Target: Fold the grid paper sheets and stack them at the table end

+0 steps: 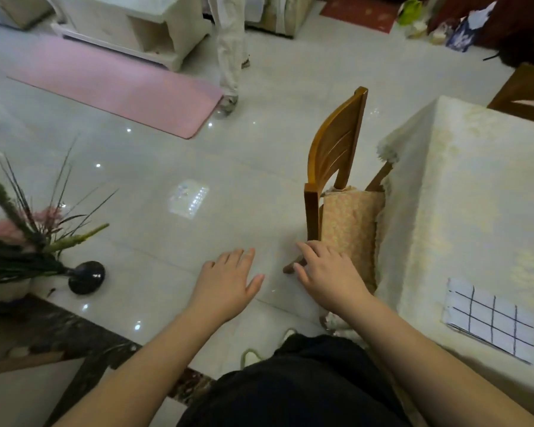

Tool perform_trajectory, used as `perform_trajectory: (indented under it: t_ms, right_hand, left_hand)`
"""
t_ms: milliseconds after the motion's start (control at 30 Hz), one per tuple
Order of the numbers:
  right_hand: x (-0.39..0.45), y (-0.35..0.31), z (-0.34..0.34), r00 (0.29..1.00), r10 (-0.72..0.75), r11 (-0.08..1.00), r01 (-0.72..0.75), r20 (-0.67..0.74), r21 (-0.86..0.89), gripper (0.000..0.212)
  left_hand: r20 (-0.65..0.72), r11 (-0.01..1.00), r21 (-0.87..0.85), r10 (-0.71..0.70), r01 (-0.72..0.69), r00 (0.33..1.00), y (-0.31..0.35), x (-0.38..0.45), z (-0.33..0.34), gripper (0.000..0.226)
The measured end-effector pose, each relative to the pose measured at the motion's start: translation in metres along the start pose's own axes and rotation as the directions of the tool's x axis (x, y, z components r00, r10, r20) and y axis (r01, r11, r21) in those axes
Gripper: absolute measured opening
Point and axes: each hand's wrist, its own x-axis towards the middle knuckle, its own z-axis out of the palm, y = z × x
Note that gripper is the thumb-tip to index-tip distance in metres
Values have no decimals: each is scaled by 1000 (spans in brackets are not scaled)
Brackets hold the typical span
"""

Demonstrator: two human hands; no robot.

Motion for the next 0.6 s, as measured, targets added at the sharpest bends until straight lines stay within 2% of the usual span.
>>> perform_trajectory:
  t_ms: [400, 600]
  right_hand:
    - [99, 1, -24, 999, -47, 995, 48, -13, 82, 56]
    - [146, -6, -40, 1000, -8, 992, 8, 0, 129, 55]
  left_hand:
    - [42, 998, 13, 56, -56, 998, -18, 101, -39, 92]
    - [54, 998, 26, 53, -54, 997, -40, 147, -64, 87]
